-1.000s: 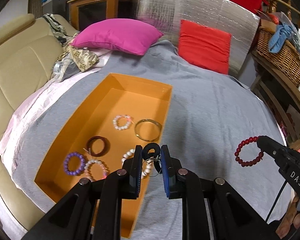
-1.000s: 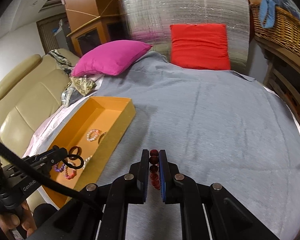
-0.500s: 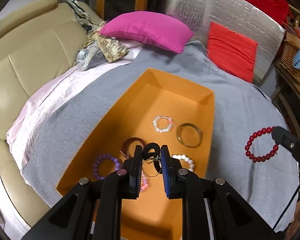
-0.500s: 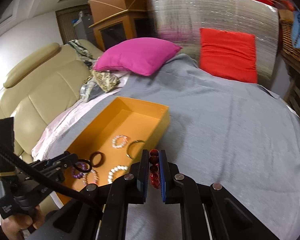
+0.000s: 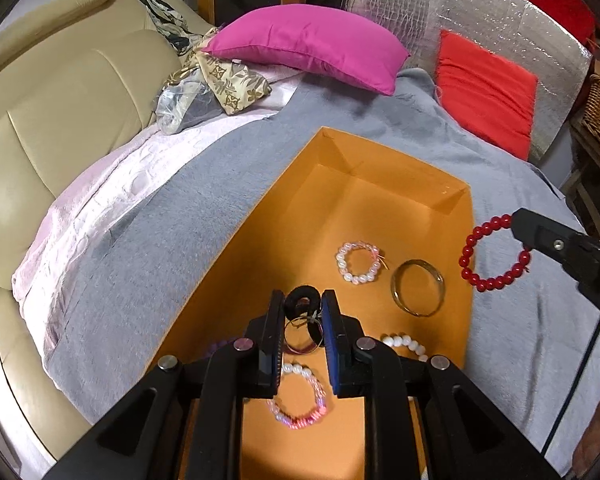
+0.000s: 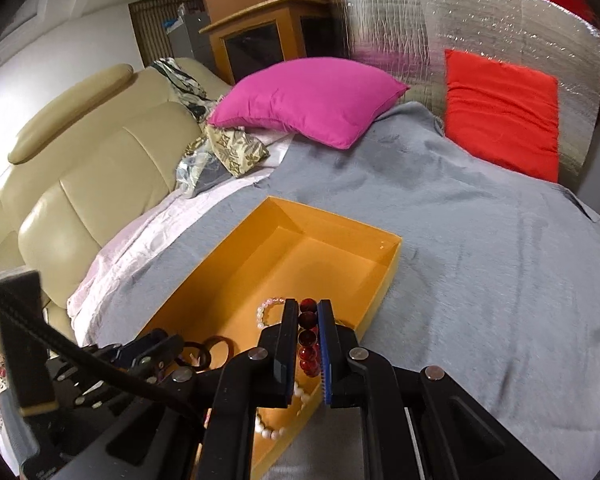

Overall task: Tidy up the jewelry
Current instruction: 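Carry the red bracelet and black hair tie with both tools over the orange box, then open both tools to drop the red bracelet and hair tie into the box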

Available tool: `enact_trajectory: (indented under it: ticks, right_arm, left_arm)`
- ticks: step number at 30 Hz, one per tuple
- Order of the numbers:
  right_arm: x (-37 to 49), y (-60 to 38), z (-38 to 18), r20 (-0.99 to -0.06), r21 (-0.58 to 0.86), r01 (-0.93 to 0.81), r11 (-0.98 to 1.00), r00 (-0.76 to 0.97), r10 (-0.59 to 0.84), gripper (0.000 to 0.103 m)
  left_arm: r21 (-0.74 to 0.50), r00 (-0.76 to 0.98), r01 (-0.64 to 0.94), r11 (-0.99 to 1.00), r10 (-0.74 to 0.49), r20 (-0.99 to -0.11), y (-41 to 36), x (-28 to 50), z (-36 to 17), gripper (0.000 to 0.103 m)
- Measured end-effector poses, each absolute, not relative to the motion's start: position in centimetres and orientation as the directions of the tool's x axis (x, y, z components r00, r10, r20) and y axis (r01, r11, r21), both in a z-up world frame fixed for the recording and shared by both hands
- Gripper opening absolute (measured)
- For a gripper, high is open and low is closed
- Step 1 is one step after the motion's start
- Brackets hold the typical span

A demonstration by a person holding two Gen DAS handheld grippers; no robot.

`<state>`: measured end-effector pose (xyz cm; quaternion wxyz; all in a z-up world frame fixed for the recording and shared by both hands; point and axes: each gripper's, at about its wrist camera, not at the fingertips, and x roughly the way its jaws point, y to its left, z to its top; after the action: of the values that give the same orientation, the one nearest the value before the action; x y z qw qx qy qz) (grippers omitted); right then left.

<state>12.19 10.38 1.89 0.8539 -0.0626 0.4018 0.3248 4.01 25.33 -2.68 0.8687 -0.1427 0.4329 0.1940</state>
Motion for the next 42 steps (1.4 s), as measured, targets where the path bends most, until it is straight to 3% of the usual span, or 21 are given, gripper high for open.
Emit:
enact_trajectory:
  ticks: [17,42]
  right_arm:
    - [16.5,14.0,-2.9,-0.798,0.133,-0.600,0.789,0.408,0.444,0.010]
    - [18.2,16.0,-4.1,-0.813,0.125,-0.592,0.796,0.398,0.424,0.010]
  left_arm:
    - [-0.076,0.512,-0.487,0.870,0.214,-0.832,27.5,6.5,-4.7,0.019]
    - [-0.089,0.510,-0.482,0.872,0.197,-0.837,28.1,7.8,-5.1,0.019]
